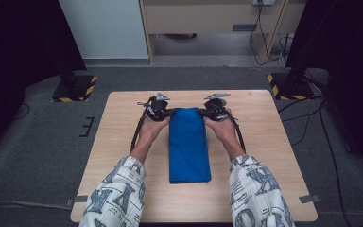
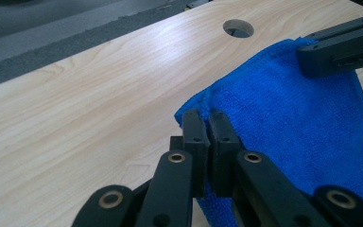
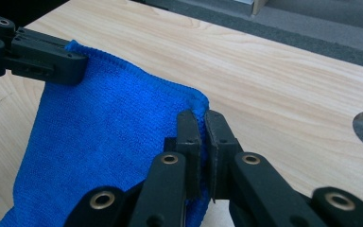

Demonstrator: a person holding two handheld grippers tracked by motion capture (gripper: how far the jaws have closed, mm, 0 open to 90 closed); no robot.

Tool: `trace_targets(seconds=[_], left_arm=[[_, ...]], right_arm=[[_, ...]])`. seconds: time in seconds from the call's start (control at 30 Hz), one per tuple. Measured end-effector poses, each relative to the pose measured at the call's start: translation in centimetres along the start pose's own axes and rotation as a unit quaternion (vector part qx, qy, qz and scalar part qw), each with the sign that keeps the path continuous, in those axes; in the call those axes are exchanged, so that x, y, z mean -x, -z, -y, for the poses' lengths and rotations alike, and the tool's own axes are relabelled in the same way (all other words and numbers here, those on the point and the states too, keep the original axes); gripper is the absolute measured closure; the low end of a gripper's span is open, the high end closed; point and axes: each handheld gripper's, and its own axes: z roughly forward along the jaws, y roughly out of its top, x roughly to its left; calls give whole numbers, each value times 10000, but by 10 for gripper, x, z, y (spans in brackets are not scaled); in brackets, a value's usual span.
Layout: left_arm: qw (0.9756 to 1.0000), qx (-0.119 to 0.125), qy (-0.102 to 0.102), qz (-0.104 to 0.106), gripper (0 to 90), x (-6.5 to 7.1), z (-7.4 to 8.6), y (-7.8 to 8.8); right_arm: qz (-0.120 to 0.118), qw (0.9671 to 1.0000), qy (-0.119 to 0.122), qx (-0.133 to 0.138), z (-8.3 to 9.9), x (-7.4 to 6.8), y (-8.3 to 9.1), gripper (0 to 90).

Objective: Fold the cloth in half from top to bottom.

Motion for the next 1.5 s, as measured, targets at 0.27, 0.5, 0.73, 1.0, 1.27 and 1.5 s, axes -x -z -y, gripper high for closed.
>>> trace_targets(seconds=[0.27,0.5,0.73,1.0,1.27,1.5], left_arm=[[10000,0,-35,31,877,1,-11,-9],[10000,1,-71,3,877,1,-14,-11],[9999,-8,-103,-34,877,0,-15,-4],[9999,44,-160,-46,877,6,-16,5],[9998,82,-186,7,877,15,-9,11],[9997,115,-229,42,877,25,0,19]], right_arm=[[43,9999,-66,75,-2,11,1,864],[13,9998,-150,152,-3,18,1,864],[-45,9998,-34,166,-4,12,1,865],[-62,9996,18,257,-5,6,11,865],[-65,9996,89,277,2,2,21,864],[-85,9995,177,257,10,-5,31,864]])
